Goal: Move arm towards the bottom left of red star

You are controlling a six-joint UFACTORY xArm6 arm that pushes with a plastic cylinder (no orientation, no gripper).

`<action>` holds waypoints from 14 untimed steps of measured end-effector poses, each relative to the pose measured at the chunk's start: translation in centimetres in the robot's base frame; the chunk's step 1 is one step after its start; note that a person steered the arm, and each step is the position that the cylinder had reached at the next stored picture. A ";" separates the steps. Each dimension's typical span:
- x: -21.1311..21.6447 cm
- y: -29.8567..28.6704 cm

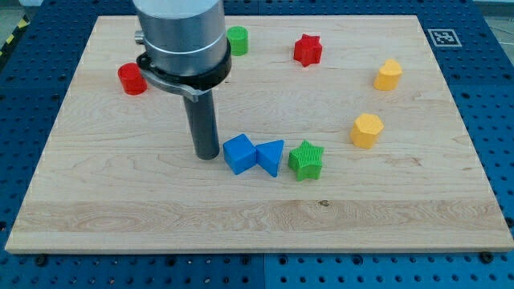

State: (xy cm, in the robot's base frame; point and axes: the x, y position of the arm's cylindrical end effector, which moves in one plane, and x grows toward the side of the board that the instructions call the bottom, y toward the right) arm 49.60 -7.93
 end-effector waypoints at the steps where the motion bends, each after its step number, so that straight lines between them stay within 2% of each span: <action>1: 0.0 -1.7; 4: -1.4 -4.6; 10: -6.8 -4.4; 12: -7.0 -4.4; 14: -9.7 -3.7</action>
State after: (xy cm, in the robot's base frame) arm 39.95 -11.61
